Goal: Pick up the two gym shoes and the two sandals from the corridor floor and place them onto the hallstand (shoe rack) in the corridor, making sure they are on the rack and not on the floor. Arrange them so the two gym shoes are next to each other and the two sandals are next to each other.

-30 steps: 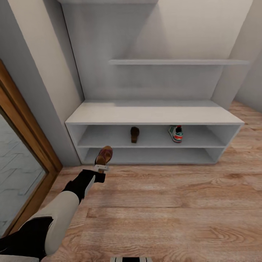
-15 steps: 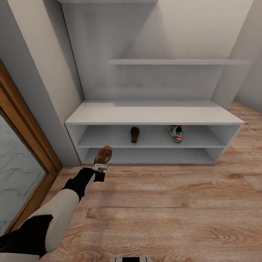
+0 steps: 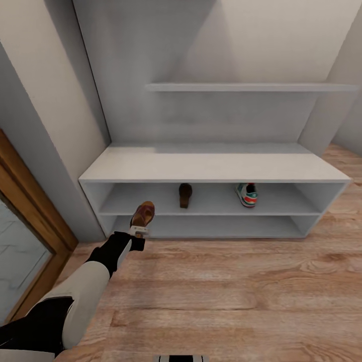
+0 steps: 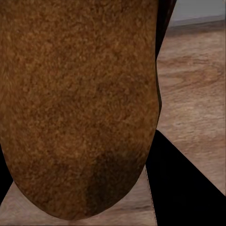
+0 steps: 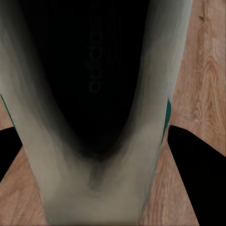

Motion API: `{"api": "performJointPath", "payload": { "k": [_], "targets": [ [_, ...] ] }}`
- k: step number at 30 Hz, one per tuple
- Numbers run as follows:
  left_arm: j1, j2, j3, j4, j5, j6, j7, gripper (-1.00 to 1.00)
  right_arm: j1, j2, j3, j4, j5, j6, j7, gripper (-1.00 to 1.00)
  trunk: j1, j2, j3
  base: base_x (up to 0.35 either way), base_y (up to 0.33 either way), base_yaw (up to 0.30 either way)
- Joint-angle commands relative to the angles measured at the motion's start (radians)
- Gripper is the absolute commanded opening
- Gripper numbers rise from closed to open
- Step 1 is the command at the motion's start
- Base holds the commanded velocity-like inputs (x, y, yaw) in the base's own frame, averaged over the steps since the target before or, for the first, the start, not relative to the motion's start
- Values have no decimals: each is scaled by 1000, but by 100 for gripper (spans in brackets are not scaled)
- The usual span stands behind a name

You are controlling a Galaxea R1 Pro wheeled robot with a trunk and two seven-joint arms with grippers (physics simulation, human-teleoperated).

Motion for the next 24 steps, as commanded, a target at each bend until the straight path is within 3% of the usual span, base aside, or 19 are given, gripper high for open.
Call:
{"api": "performJointPath", "payload": {
  "k": [1,16,24],
  "targets": [
    [0,-1,8,-2,-11,4,-5,-100,-1,0,-3,2,2,-4,-2,-100,0,0,-1,337,-119,0],
    [1,-1,9,-3,-11,-1,-5,-100,-1,0,-3,3,2,-4,-2,-100,0,0,-1,293,-203,0],
    [3,-1,7,-3,-11,-3,-6,-100,-1,0,-3,3,2,-4,-2,-100,0,0,-1,144,-33,0]
  ]
}}
